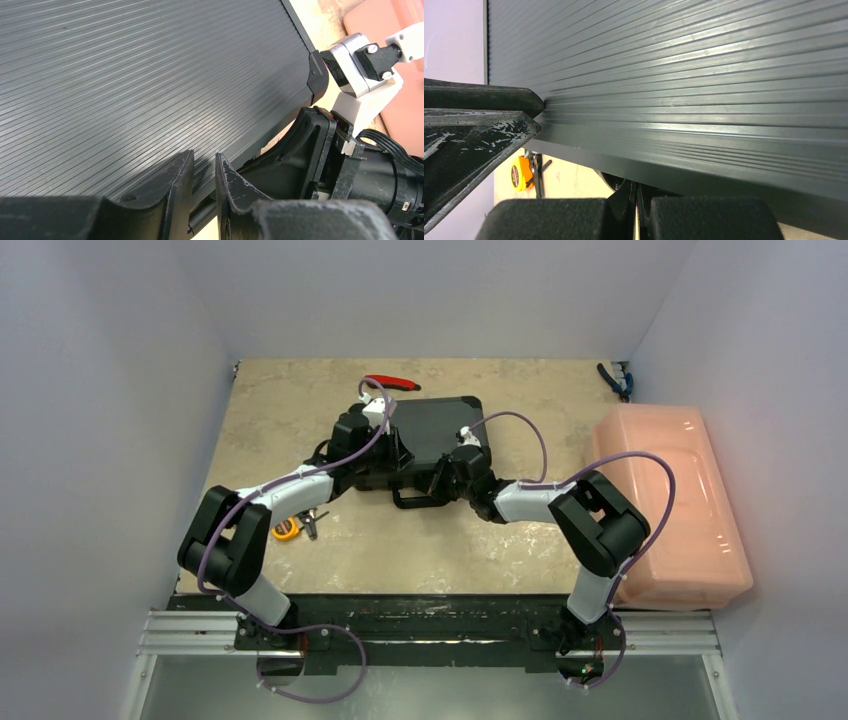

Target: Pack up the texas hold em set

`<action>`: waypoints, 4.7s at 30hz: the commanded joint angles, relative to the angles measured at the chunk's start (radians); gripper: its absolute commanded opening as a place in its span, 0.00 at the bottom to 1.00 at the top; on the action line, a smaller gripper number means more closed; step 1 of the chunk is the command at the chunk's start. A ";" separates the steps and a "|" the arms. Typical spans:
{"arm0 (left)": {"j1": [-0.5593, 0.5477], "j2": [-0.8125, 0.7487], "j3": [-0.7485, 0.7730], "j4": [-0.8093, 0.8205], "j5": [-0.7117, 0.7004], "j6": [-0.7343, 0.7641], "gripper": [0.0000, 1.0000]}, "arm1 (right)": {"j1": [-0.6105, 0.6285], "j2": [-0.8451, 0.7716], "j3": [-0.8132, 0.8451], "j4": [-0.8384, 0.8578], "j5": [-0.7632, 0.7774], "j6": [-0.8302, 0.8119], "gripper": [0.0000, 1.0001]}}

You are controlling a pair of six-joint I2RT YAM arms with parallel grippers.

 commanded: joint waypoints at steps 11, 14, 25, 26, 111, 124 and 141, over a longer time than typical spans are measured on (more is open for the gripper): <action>-0.004 0.060 -0.062 -0.223 0.015 0.002 0.21 | -0.025 0.012 0.035 0.014 0.046 -0.017 0.00; -0.004 0.059 -0.062 -0.224 0.015 0.003 0.21 | -0.028 0.016 0.035 0.010 0.046 -0.022 0.00; -0.003 0.059 -0.051 -0.242 0.004 0.012 0.21 | -0.031 0.023 0.023 0.007 0.046 -0.029 0.00; -0.004 0.058 -0.050 -0.244 0.004 0.012 0.21 | -0.032 0.024 0.021 0.009 0.046 -0.029 0.00; -0.053 -0.495 0.328 -0.868 -0.233 0.088 0.44 | 0.080 -0.477 0.011 -0.368 0.424 -0.327 0.28; -0.052 -0.626 0.433 -1.073 -0.542 0.179 0.96 | 0.079 -0.713 0.133 -0.465 0.488 -0.490 0.98; -0.051 -1.016 0.064 -0.946 -0.743 0.226 0.97 | 0.079 -0.998 -0.115 -0.352 0.556 -0.516 0.99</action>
